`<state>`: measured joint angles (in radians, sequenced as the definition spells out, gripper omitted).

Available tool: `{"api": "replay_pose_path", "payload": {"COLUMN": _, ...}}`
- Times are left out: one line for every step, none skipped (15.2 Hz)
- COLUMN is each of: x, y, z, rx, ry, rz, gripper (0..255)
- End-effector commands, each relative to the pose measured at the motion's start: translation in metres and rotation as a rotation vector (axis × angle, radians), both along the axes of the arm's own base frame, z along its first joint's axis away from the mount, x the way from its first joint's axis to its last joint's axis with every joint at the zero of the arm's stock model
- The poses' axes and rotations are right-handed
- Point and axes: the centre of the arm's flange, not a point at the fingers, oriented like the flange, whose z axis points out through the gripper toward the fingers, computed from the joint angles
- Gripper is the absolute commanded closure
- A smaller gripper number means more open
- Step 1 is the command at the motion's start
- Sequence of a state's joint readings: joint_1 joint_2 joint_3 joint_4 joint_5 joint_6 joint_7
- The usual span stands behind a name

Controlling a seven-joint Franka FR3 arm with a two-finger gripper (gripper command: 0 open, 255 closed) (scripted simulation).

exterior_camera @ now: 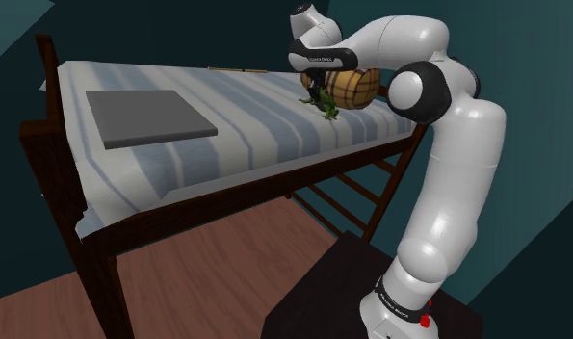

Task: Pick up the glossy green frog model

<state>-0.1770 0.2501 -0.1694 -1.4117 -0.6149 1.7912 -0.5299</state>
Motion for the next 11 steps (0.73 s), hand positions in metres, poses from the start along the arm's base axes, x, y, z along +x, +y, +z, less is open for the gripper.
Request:
{"api": "replay_pose_path", "payload": {"x": 0.001, "y": 0.0, "z": 0.011, "rx": 0.0, "ry": -0.001, "rz": 0.0, "gripper": 255}}
{"api": "replay_pose_path", "payload": {"x": 0.001, "y": 0.0, "z": 0.017, "rx": 0.0, "ry": -0.001, "rz": 0.0, "gripper": 255}}
{"api": "replay_pose_path", "payload": {"x": 0.001, "y": 0.0, "z": 0.022, "rx": 0.0, "ry": -0.001, "rz": 0.0, "gripper": 255}}
{"api": "replay_pose_path", "payload": {"x": 0.001, "y": 0.0, "z": 0.027, "rx": 0.0, "ry": -0.001, "rz": 0.0, "gripper": 255}}
{"api": "replay_pose_path", "payload": {"x": 0.001, "y": 0.0, "z": 0.032, "rx": 0.0, "ry": -0.001, "rz": 0.0, "gripper": 255}}
{"api": "replay_pose_path", "payload": {"x": 0.001, "y": 0.0, "z": 0.038, "rx": 0.0, "ry": -0.001, "rz": 0.0, "gripper": 255}}
{"api": "replay_pose_path", "payload": {"x": 0.001, "y": 0.0, "z": 0.043, "rx": 0.0, "ry": -0.001, "rz": 0.0, "gripper": 255}}
{"api": "replay_pose_path", "payload": {"x": 0.001, "y": 0.0, "z": 0.048, "rx": 0.0, "ry": -0.001, "rz": 0.0, "gripper": 255}}
{"api": "replay_pose_path", "payload": {"x": 0.001, "y": 0.0, "z": 0.054, "rx": 0.0, "ry": -0.001, "rz": 0.0, "gripper": 255}}
{"api": "replay_pose_path", "payload": {"x": 0.001, "y": 0.0, "z": 0.054, "rx": 0.0, "ry": -0.001, "rz": 0.0, "gripper": 255}}
{"api": "replay_pose_path", "payload": {"x": 0.001, "y": 0.0, "z": 0.054, "rx": 0.0, "ry": -0.001, "rz": 0.0, "gripper": 255}}
